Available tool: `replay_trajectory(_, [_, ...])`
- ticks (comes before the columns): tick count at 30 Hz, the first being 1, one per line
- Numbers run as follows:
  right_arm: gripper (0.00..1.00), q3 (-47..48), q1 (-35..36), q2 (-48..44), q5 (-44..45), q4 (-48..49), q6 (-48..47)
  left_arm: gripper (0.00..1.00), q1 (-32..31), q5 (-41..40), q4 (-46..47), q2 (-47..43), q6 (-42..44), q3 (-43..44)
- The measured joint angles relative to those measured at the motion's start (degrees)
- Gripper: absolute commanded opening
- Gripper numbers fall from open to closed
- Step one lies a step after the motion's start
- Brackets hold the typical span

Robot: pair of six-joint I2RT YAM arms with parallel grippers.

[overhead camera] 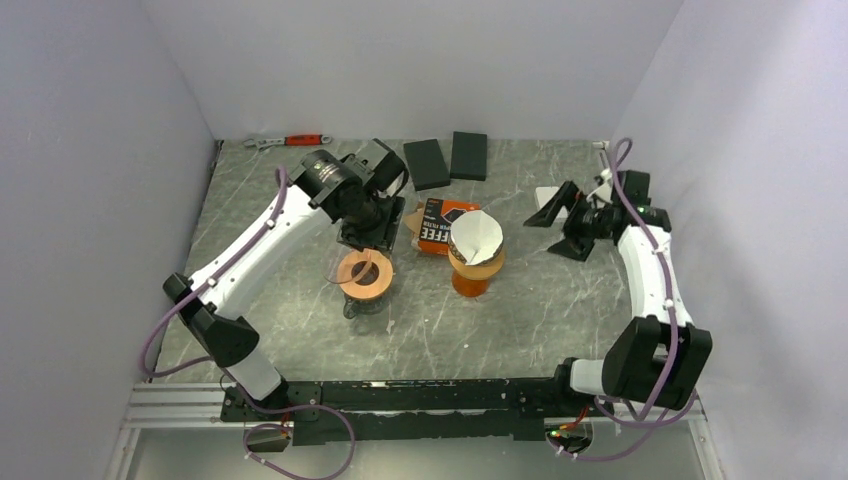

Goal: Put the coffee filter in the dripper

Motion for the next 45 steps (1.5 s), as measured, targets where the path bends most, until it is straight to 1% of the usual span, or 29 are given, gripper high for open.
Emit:
replay_trajectory(3, [1.0,8.3,0.0,-1.1,5.1,-2.1,0.0,0.65,0.7,0.1,1.0,-1.6,-0.5,0.0])
replay_trajectory(6, [1.0,17.1,0.0,-1.7,8.1,-2.9,-0.1,0.66,2.8,1.5,3.2,-3.7,-0.8,-0.2])
replay_trajectory(10, [1.0,26.5,1.3,-1.9,9.3,-2.7,0.4,0.68,9.5,6.0,8.0,-8.6,-2.3,-3.7])
replay_trajectory(13, [1.0,32.8,5.9,-0.5,10.5,-3.5,0.7,0.68,15.5,9.7,11.3,-12.3,-3.7,-7.6])
replay_trajectory(15, [0.99,38.1,12.0,1.9,12.3,-3.8,0.9,0.68,19.9,12.2,13.2,-14.8,-4.9,-10.8])
replay_trajectory(17, [0.99,41.6,18.3,4.4,13.0,-3.2,0.9,0.69,22.7,13.8,14.2,-16.4,-6.0,-13.0])
replay_trajectory(20, [0.98,43.4,27.8,7.7,14.1,-2.8,0.8,0.69,26.2,15.8,15.2,-18.3,-7.0,-16.3])
replay_trajectory(22, [0.97,44.4,32.9,10.8,14.1,-2.7,0.7,0.72,28.2,16.3,15.4,-19.4,-7.2,-17.9])
replay_trajectory(24, [0.96,46.5,37.2,14.8,13.9,-2.9,0.1,0.74,30.3,16.2,15.2,-20.5,-7.2,-19.1])
replay_trajectory(29, [0.94,54.9,45.7,26.2,14.9,-3.7,-2.0,0.73,34.4,16.2,15.1,-24.3,-7.3,-23.6])
replay_trajectory(31, [0.9,56.8,48.9,29.7,15.5,-4.1,-2.7,0.71,35.9,17.0,15.1,-25.8,-7.7,-26.6])
replay_trajectory(34, [0.84,58.7,52.8,34.1,16.4,-5.4,-3.2,0.69,38.0,19.0,15.6,-27.4,-8.3,-31.8])
replay_trajectory(38, [0.81,63.3,56.8,40.4,17.4,-8.6,-3.8,0.65,41.3,23.1,16.8,-28.5,-9.2,-38.9])
replay_trajectory(40, [0.77,65.1,58.1,42.8,18.3,-9.9,-4.1,0.63,42.7,25.2,17.7,-28.9,-9.6,-41.7])
replay_trajectory(45, [0.67,65.4,59.8,44.5,19.8,-12.5,-4.6,0.56,43.9,30.6,20.8,-29.4,-10.7,-46.9])
